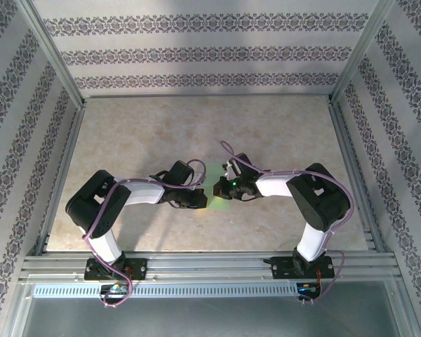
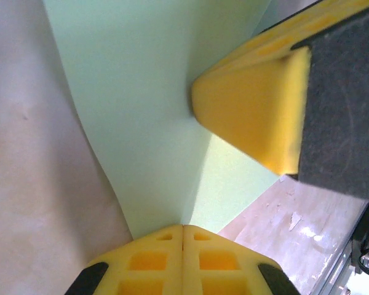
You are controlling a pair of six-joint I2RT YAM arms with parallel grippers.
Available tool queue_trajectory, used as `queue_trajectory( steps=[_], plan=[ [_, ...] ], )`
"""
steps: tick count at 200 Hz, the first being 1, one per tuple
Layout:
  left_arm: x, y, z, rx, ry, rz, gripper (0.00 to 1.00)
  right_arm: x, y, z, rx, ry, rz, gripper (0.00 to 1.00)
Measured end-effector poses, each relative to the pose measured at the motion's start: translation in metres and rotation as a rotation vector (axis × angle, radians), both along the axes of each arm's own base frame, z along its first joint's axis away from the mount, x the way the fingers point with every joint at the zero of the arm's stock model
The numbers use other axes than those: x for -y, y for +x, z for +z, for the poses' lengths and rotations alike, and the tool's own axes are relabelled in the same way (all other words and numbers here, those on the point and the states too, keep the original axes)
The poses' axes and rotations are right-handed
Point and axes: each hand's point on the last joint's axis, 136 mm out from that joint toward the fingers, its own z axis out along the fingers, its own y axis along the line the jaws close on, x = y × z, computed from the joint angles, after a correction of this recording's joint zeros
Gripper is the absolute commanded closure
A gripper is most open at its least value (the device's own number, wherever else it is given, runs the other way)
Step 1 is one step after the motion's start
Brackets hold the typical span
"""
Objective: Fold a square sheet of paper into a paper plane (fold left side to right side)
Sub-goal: Fold the triangle a second time at the center of the table.
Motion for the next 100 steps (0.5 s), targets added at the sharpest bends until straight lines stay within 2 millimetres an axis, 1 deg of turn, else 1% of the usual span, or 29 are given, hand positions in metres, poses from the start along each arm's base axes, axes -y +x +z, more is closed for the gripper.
queue_trajectory(
  steps=[35, 100],
  plan=[
    [0.001, 0.002, 0.000, 0.008, -0.006, 0.000, 0.95, 0.015, 0.010, 0.000, -0.005, 0.005, -0.026, 1.00],
    [0.002, 0.004, 0.000, 0.017, -0.009, 0.001, 0.95, 0.051, 0.033, 0.000, -0.003, 0.011, -0.095, 1.00]
  ],
)
